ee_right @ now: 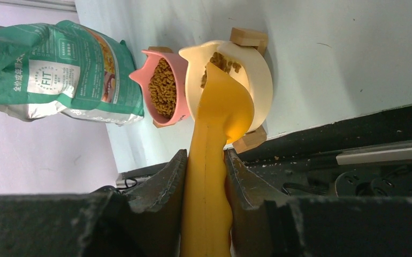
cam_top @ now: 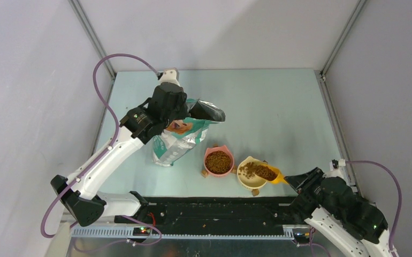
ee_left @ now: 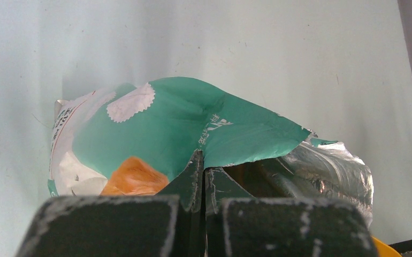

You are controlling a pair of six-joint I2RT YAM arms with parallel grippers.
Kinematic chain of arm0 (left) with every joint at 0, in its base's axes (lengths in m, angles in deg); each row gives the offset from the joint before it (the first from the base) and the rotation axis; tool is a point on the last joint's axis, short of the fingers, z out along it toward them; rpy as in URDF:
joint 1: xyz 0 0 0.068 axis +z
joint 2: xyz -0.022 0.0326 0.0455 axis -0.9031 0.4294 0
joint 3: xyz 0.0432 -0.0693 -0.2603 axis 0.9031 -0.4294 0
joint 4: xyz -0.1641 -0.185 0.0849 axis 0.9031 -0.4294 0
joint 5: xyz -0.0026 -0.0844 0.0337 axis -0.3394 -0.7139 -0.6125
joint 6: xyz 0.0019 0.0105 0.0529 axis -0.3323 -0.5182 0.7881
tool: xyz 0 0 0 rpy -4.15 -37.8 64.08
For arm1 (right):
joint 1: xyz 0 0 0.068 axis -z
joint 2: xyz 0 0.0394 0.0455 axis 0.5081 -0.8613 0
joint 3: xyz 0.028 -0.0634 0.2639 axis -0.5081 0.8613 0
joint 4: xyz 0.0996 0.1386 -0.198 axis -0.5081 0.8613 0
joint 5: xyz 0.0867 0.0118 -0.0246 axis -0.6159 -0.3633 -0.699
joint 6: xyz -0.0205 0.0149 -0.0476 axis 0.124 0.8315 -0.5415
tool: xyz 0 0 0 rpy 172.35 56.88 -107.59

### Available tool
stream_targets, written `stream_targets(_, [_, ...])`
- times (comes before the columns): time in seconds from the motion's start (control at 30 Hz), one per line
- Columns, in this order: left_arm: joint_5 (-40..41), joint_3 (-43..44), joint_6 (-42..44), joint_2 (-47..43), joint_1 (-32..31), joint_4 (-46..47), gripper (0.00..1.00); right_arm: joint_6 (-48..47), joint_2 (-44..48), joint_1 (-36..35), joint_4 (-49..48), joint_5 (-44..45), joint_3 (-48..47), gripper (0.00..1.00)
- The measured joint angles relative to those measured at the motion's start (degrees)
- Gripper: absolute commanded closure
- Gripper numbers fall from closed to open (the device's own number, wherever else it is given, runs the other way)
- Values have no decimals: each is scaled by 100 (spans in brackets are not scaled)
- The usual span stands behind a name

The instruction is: Serve the pet food

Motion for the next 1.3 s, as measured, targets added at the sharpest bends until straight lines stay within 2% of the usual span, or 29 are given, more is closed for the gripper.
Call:
stream_targets(0.83, [44, 0, 0, 0, 0, -7, 100, -39, -52, -579, 756, 37, -343, 100])
stream_targets(1.17, [72, 0, 0, 0, 0, -22, 100, -706, -1451, -612, 538, 66, -796, 100])
stream_targets(1.3, [87, 0, 0, -13, 0, -35, 100, -1069, -1657, -612, 522, 81, -953, 100])
